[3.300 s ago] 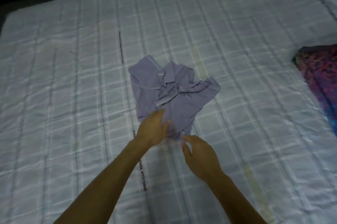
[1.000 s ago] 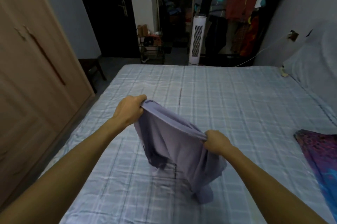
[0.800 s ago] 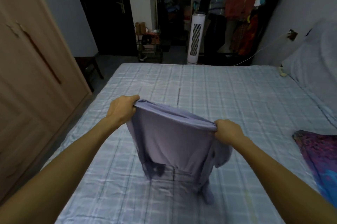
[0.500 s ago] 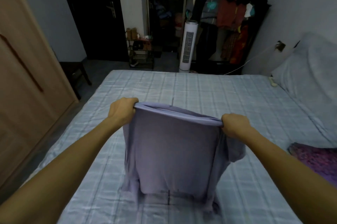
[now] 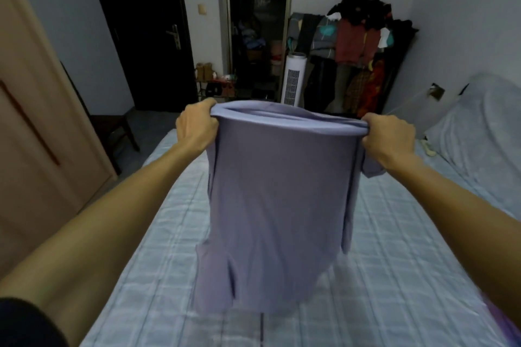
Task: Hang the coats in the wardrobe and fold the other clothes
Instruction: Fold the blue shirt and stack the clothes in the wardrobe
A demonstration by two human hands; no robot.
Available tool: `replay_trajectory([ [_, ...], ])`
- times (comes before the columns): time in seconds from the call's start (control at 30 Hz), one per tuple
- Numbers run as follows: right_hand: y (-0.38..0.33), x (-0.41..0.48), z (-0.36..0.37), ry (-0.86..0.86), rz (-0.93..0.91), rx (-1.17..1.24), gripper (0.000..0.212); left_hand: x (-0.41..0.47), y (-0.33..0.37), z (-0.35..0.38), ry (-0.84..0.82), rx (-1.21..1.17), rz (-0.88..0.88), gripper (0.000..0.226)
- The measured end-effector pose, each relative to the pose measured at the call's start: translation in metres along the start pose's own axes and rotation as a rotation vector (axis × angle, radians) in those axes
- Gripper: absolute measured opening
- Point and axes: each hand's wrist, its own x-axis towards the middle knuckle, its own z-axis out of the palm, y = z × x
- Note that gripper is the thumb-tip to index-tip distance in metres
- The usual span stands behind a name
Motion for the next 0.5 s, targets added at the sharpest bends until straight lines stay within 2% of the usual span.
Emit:
replay_trajectory([
  [0.13,0.005,-0.041,-0.024,0.045,-0.052,-0.006,0.017,-0.038,0.010,-0.028,0.037,-0.042,0.009,0.026],
  [0.23,0.008,-0.099,-0.033,0.007,-0.113,0.020,0.013,-0.095,0.010,-0.044,-0.020,-0.053,0.009,0.030],
  [0.37,0.018,-0.191,-0.021,-0.185,-0.199,-0.017,0.021,-0.187,-0.008,-0.053,-0.160,-0.022,-0.010,0.036],
  [0.43,0.023,-0.236,-0.008,-0.273,-0.231,0.014,0.030,-0.236,-0.017,-0.055,-0.291,-0.027,-0.015,0.036],
  [0.5,0.025,-0.281,0.007,-0.401,-0.267,0.025,0.026,-0.287,-0.027,-0.056,-0.431,-0.030,-0.045,0.038],
])
